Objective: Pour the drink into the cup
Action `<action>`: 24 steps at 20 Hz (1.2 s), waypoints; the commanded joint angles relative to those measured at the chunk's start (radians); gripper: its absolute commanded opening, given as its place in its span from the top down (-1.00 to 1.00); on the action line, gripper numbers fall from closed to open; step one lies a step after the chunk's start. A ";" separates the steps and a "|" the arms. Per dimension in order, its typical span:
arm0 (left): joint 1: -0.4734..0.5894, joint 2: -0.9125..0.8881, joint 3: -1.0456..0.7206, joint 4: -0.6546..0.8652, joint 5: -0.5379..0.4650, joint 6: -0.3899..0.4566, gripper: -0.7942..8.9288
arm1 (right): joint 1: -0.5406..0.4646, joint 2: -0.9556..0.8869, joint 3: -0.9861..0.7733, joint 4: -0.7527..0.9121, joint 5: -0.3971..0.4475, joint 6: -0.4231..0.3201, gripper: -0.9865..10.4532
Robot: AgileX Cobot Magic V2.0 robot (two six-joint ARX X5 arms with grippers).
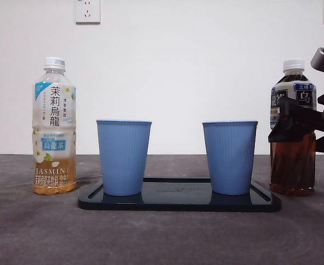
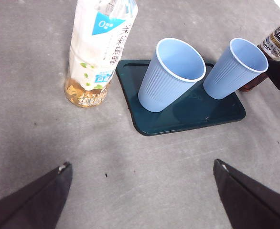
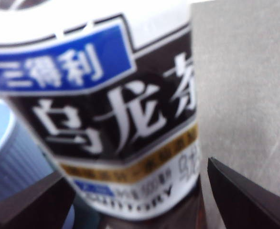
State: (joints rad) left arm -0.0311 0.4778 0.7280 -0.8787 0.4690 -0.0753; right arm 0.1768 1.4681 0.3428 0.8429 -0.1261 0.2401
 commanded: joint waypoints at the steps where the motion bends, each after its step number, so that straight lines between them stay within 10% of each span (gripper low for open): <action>1: -0.003 0.004 0.018 0.012 0.002 0.012 -0.15 | 0.004 0.044 0.000 0.034 0.033 -0.005 0.08; 15: -0.003 0.004 0.018 0.013 0.002 0.016 -0.13 | 0.003 0.070 0.005 0.129 0.013 -0.005 0.55; 24: -0.003 0.004 0.018 0.039 0.002 0.023 -0.14 | 0.003 -0.244 0.069 -0.256 0.054 -0.116 0.55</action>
State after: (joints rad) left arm -0.0311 0.4778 0.7280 -0.8516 0.4694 -0.0673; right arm 0.1776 1.2343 0.3756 0.5400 -0.0738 0.1581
